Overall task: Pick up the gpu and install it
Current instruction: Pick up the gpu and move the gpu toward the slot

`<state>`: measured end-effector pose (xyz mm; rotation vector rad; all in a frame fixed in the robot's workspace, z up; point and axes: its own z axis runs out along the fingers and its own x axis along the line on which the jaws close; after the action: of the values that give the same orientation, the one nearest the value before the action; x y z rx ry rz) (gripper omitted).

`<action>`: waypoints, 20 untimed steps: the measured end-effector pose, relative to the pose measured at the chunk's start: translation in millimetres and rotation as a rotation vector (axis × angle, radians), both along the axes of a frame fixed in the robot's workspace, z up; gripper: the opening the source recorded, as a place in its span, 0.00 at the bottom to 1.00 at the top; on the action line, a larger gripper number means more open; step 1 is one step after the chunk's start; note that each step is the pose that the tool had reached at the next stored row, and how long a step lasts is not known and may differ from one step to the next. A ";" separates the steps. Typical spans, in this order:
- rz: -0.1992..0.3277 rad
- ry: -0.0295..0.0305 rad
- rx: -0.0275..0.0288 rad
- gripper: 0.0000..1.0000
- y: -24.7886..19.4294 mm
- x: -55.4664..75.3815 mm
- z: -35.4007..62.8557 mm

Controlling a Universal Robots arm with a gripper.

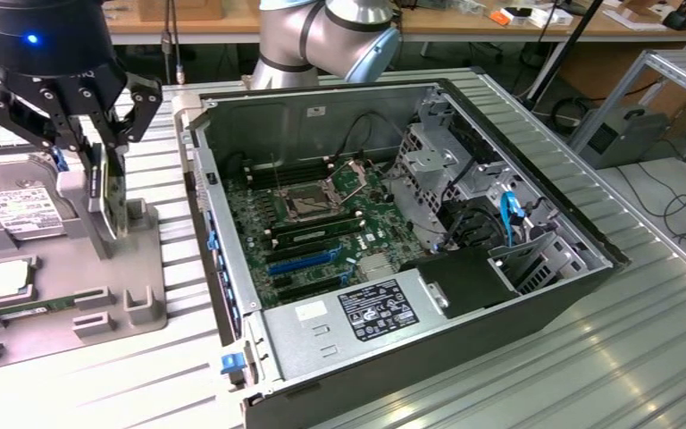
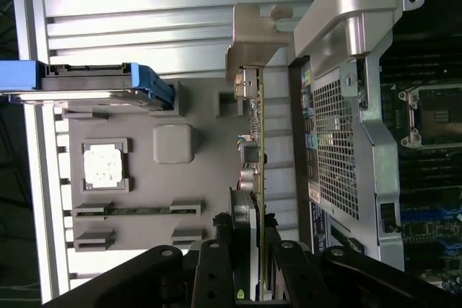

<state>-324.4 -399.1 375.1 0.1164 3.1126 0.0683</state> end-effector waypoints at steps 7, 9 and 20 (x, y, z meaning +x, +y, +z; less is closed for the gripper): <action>0.000 -0.0001 0.0000 0.27 0.0 0.0 6.6; 0.000 0.0000 0.0000 0.27 0.0 0.0 8.4; 0.000 -0.0001 0.0001 0.27 0.0 0.0 25.2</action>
<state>-324.5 -399.1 400.3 0.1165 3.1125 0.0684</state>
